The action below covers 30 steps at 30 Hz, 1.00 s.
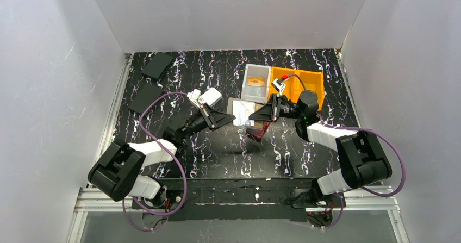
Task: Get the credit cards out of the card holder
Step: Remove the credit card from the card holder.
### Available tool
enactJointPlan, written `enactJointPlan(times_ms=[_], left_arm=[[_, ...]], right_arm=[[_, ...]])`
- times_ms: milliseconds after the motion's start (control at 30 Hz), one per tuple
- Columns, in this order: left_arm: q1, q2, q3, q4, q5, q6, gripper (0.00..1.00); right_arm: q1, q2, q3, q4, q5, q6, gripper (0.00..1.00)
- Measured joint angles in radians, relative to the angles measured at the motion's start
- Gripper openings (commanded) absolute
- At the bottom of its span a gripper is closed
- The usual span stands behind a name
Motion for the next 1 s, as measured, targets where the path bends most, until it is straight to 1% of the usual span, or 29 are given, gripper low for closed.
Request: enactJointPlan(times_ms=[33,100,167,233,300,333,367,400,467,600,700,733,833,900,1000], left_arm=[[0.0,-0.001,-0.003,0.0,0.0,-0.001,0.11],[0.003,-0.003,-0.016,0.0,0.0,-0.003,0.13],[0.016,-0.014,-0.04,0.0,-0.003,-0.011,0.11],[0.024,-0.021,-0.068,-0.003,-0.005,-0.014,0.03],[0.028,-0.023,-0.106,-0.011,-0.007,-0.014,0.02],[0.028,-0.023,-0.122,-0.015,-0.008,-0.014,0.03],[0.028,-0.025,-0.147,-0.019,-0.01,-0.011,0.09],[0.028,-0.03,-0.167,-0.026,-0.013,-0.008,0.17],[0.028,-0.05,-0.217,-0.047,-0.021,0.003,0.29],[0.028,-0.136,-0.278,-0.118,-0.031,0.041,0.41],[0.028,-0.232,-0.289,-0.188,-0.037,0.074,0.51],[0.028,-0.266,-0.289,-0.216,-0.041,0.088,0.53],[0.028,-0.324,-0.29,-0.273,-0.052,0.115,0.53],[0.028,-0.316,-0.288,-0.295,-0.054,0.131,0.52],[0.028,-0.247,-0.277,-0.323,-0.051,0.145,0.5]], right_arm=[[0.0,0.0,0.0,-0.001,-0.001,-0.002,0.01],[0.0,-0.001,0.0,-0.011,-0.003,-0.017,0.01],[-0.009,-0.005,-0.002,-0.058,0.005,-0.063,0.01],[-0.014,-0.005,-0.011,-0.119,0.019,-0.119,0.01],[-0.006,-0.003,-0.02,-0.186,0.035,-0.182,0.01],[0.005,0.001,-0.022,-0.219,0.04,-0.212,0.01],[0.02,0.009,-0.023,-0.244,0.046,-0.242,0.01],[0.036,0.021,-0.023,-0.266,0.051,-0.269,0.01],[0.075,0.061,-0.023,-0.309,0.059,-0.326,0.01],[0.14,0.182,-0.018,-0.377,0.065,-0.411,0.01],[0.184,0.255,-0.004,-0.425,0.076,-0.46,0.01],[0.199,0.277,0.006,-0.444,0.079,-0.478,0.01],[0.233,0.332,0.045,-0.48,0.081,-0.52,0.02],[0.251,0.373,0.082,-0.499,0.072,-0.537,0.03],[0.256,0.422,0.121,-0.517,0.057,-0.554,0.04]])
